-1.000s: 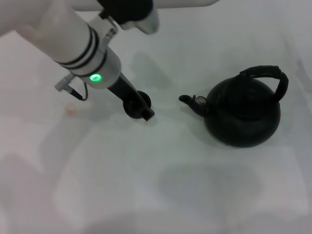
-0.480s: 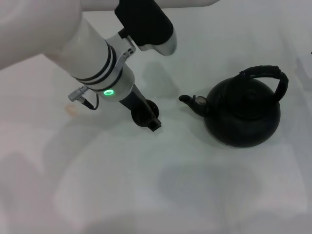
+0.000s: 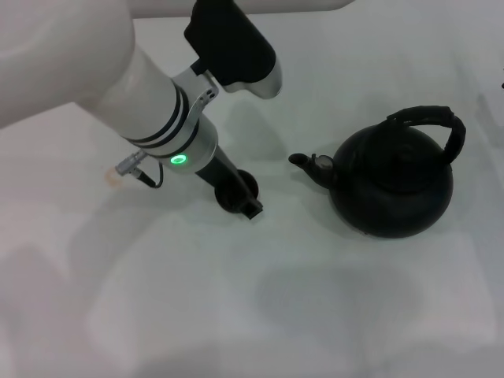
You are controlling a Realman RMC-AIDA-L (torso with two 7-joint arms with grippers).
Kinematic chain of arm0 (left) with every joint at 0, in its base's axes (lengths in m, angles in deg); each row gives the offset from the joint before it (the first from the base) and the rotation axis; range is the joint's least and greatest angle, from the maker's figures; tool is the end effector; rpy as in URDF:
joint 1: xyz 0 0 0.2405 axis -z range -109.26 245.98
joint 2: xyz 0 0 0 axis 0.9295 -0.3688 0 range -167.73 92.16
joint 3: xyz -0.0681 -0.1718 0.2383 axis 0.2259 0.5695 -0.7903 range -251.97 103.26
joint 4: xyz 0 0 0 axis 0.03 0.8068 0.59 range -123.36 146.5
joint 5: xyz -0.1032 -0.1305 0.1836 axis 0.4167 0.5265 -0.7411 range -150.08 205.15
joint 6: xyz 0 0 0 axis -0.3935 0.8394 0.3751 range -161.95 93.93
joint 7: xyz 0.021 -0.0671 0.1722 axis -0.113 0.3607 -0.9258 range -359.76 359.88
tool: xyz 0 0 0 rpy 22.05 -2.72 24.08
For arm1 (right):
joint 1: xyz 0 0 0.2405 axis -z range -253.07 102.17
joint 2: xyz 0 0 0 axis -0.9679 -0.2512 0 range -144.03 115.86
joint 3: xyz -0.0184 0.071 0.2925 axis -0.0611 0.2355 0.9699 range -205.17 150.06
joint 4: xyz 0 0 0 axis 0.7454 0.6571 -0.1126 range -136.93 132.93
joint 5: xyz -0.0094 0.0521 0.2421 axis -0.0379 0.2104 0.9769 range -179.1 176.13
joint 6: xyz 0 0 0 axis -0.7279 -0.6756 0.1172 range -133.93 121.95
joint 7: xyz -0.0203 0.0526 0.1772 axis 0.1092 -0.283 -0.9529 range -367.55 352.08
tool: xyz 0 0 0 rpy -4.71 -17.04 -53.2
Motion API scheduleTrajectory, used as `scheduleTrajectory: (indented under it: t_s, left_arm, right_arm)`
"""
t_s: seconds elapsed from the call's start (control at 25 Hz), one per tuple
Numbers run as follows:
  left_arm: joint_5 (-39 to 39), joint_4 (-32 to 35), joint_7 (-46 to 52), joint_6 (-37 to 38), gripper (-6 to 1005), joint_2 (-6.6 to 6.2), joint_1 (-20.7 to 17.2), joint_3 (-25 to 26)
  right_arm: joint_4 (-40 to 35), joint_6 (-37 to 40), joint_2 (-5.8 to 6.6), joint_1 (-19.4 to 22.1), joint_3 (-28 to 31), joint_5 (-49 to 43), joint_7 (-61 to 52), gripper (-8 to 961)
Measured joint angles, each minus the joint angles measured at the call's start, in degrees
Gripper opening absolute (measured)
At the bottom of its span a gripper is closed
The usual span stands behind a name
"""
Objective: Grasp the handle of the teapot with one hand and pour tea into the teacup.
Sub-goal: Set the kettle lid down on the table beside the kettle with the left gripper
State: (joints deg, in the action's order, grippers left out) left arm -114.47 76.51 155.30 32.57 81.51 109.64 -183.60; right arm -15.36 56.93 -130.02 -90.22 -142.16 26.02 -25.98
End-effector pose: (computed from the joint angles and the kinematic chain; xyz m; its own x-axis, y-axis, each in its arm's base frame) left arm -0.1788 0.4053 -0.1872 0.8371 0.4547 -0.3043 0.3426 -0.8693 -0.3564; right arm 0.4457 0.3570 -0.0378 0.6457 -0.0700 -0.7604 -0.7634 -0.0794 -0.6410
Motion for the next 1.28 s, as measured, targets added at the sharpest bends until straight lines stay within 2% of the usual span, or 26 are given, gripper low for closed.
scheduleTrajectory:
  t_s: [0.84,1.28]
  left_arm:
    - [-0.3,-0.8,0.3,1.0,718,-0.25,0.5,1.0]
    - [-0.5,3.0,0.0,2.0,766,-0.37,0.2,1.6]
  right_arm:
    - [-0.5,0.0,-0.07,-0.1,-0.1,0.0,0.0,857]
    - [-0.6,0.0,-0.08,-0.1,0.0,0.0,0.0,856]
